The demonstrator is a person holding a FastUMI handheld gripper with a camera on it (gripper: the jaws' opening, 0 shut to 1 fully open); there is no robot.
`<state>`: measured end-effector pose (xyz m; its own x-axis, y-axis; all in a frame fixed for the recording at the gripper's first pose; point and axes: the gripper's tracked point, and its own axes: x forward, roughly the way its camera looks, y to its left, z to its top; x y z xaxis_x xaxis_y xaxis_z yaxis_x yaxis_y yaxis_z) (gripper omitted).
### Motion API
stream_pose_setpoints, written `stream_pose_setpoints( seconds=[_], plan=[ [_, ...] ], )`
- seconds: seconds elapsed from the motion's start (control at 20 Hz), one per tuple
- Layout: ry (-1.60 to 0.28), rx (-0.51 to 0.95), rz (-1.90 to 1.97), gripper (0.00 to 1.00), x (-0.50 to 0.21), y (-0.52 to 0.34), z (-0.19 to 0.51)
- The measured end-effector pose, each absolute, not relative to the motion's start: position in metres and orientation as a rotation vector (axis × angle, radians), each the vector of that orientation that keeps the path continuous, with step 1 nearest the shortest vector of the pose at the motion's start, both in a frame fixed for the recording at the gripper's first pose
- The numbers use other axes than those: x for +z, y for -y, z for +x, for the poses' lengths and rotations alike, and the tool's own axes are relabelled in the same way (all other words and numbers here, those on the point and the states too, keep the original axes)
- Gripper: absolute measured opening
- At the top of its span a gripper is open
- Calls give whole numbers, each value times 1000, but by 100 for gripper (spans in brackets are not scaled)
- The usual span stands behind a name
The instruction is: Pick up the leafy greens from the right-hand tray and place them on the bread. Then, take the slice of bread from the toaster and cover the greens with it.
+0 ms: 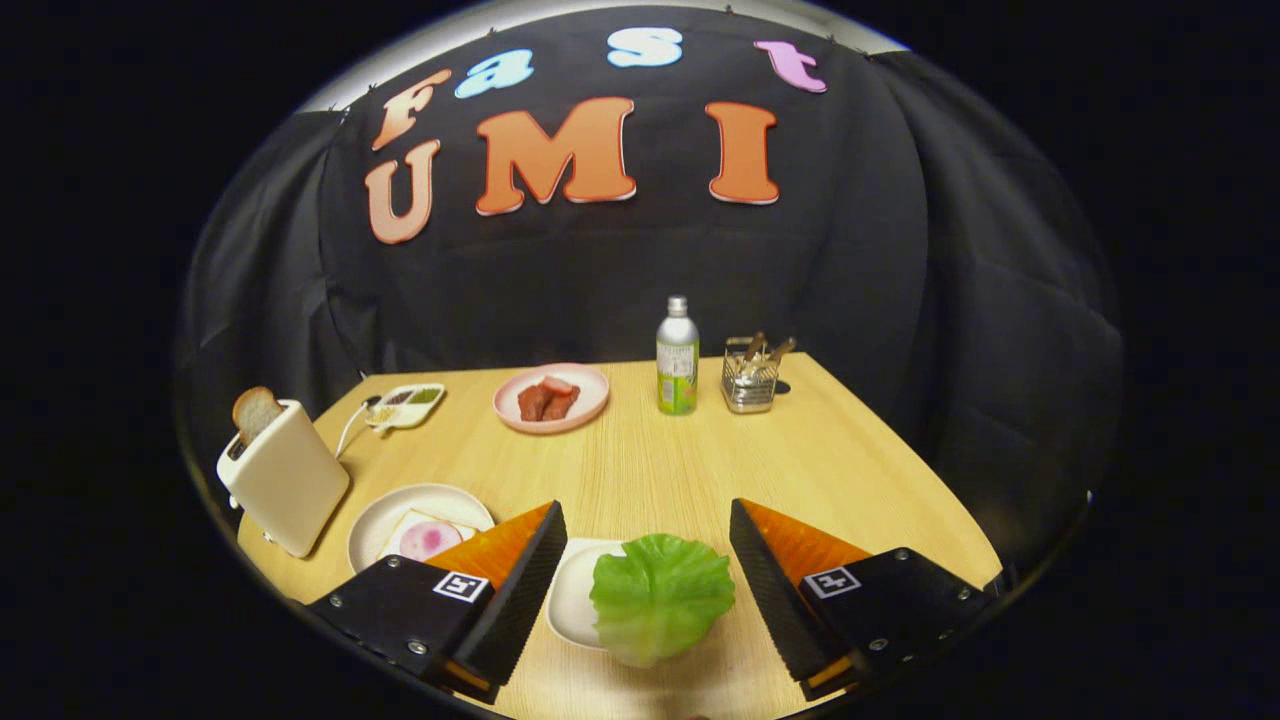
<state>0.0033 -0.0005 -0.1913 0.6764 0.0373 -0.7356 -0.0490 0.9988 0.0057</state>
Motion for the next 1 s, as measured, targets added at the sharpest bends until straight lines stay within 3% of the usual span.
stream_pose_setpoints(
  seconds=[0.4,1.0],
  plan=[
    [-1106,118,-83,94,-249,-12,-21],
    [-1395,61,-80,84,-311,-3,-41]
  ],
)
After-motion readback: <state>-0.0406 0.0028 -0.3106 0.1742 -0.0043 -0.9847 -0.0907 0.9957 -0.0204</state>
